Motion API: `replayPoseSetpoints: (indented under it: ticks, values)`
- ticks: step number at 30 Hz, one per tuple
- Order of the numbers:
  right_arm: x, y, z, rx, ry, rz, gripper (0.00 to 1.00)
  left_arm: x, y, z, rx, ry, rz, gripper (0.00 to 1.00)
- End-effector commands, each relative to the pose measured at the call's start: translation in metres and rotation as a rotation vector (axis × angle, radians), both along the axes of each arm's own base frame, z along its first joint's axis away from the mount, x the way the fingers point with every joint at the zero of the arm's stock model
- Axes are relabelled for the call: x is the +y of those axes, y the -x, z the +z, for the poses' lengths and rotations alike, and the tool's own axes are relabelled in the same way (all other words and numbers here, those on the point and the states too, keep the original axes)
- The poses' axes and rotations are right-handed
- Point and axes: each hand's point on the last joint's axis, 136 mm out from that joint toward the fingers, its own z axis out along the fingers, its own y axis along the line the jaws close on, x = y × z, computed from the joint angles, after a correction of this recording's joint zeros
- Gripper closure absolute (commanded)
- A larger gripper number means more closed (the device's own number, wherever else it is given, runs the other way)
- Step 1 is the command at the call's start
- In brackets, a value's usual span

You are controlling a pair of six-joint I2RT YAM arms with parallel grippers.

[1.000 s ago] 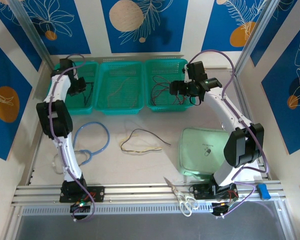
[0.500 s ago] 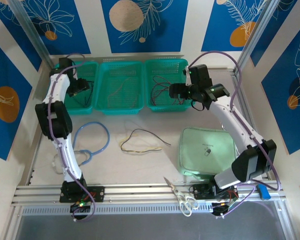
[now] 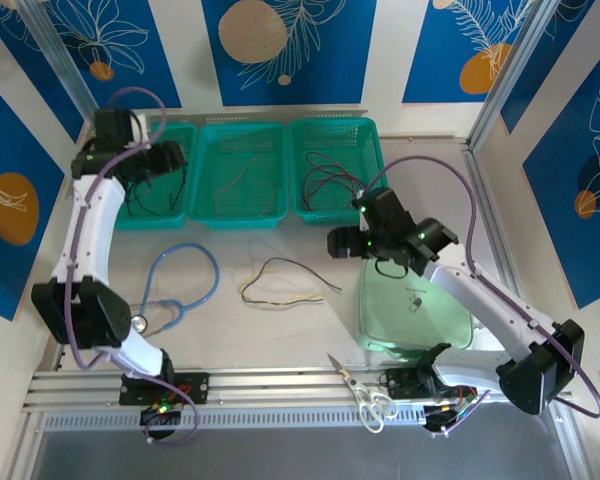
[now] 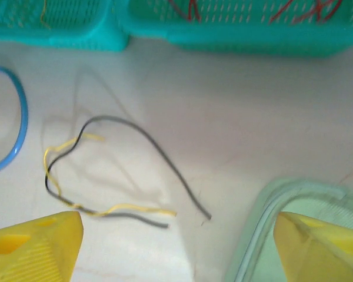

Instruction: Untangle the cables

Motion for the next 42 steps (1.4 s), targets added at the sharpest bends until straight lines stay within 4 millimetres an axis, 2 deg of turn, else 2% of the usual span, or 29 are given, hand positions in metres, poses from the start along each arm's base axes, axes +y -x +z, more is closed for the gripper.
replayPoseSetpoints:
  ticks: [1, 6, 12, 17, 22, 27, 31, 39, 42]
  values:
    - [0.002, 0.022, -0.013, 0.08, -0.04, -0.06, 0.18, -0.043, 0.035, -0.005, 0.002, 0.053, -0.117, 0.33]
    - [0.015, 0.034, -0.034, 0.107, -0.018, 0.011, 0.24, -0.076, 0.089, -0.021, 0.022, 0.089, -0.177, 0.35]
    - [0.029, 0.04, -0.057, 0.182, -0.064, -0.007, 0.36, -0.108, 0.142, -0.041, 0.039, 0.124, -0.257, 0.39]
    - [0.045, 0.042, -0.067, 0.188, -0.056, 0.053, 0.48, -0.114, 0.172, -0.066, 0.117, 0.116, -0.3, 0.39]
    - [0.054, 0.047, -0.094, 0.283, -0.005, 0.047, 0.59, -0.115, 0.187, -0.078, 0.156, 0.133, -0.297, 0.4]
    - [0.071, 0.051, -0.115, 0.327, 0.051, 0.086, 0.6, -0.117, 0.2, -0.096, 0.191, 0.15, -0.29, 0.4]
    - [0.067, 0.048, -0.131, 0.368, 0.156, 0.081, 0.63, -0.119, 0.208, -0.107, 0.22, 0.152, -0.288, 0.41]
    - [0.063, 0.043, -0.147, 0.41, 0.19, 0.092, 0.63, -0.119, 0.215, -0.116, 0.248, 0.141, -0.293, 0.41]
    - [0.07, 0.04, -0.148, 0.369, 0.214, 0.193, 0.63, -0.12, 0.216, -0.12, 0.26, 0.136, -0.295, 0.41]
